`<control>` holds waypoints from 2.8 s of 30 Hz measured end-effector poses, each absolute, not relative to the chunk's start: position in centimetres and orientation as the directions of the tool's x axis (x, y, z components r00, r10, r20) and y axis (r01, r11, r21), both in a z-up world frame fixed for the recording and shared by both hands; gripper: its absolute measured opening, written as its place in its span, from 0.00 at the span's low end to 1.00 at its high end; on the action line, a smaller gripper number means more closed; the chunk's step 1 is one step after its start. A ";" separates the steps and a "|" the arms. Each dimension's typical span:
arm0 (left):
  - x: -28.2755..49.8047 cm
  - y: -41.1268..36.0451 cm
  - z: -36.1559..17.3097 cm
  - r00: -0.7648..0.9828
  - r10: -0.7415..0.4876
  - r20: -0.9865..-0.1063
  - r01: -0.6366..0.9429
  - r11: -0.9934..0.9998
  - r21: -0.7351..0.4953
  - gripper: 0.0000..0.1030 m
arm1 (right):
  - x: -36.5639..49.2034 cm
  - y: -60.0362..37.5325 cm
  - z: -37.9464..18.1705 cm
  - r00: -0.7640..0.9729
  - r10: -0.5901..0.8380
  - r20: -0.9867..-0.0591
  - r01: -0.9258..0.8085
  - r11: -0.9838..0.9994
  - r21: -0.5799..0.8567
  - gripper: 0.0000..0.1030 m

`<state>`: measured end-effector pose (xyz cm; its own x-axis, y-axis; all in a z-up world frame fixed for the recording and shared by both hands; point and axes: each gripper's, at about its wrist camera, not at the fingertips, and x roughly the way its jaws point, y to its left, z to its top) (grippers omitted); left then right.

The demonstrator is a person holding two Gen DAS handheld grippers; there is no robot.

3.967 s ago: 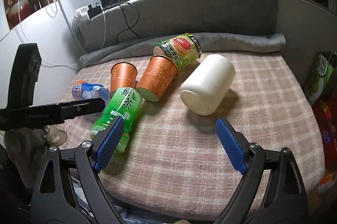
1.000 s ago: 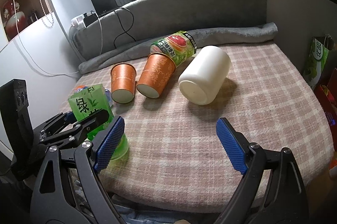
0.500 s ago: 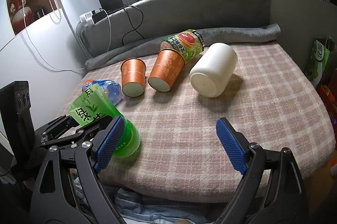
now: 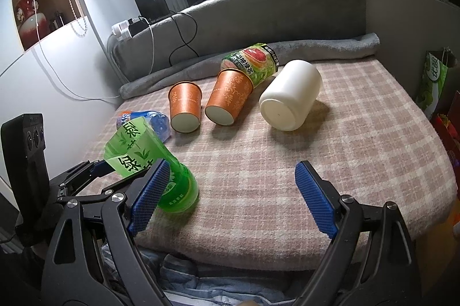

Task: Flip cup upright
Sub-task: 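Lower the bottle base-first onto the table with the left gripper, then open the left gripper and pull it back from the standing bottle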

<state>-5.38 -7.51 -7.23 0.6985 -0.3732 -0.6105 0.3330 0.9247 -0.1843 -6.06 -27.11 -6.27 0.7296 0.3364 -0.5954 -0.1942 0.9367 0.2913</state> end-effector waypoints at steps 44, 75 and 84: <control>-11.3 -1.5 -1.9 0.924 -0.044 -0.379 0.023 0.998 -0.060 0.82 | -8.4 -26.0 -2.9 0.901 0.095 -0.422 -0.068 0.995 0.079 1.00; -11.2 -1.5 -1.5 0.929 -0.056 -0.367 0.028 0.996 -0.081 1.00 | -8.5 -25.6 -2.8 0.905 0.086 -0.416 -0.063 0.996 0.069 1.00; -11.1 -1.4 -1.6 0.927 -0.060 -0.370 0.030 0.996 -0.085 1.00 | -8.5 -25.7 -2.8 0.906 0.086 -0.415 -0.064 0.996 0.067 1.00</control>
<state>-11.14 -1.36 -1.65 0.9269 -0.0601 -0.3703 0.0304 0.9959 -0.0854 -8.51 -25.72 -2.79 0.9056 0.0858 -0.4155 -0.0638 0.9957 0.0666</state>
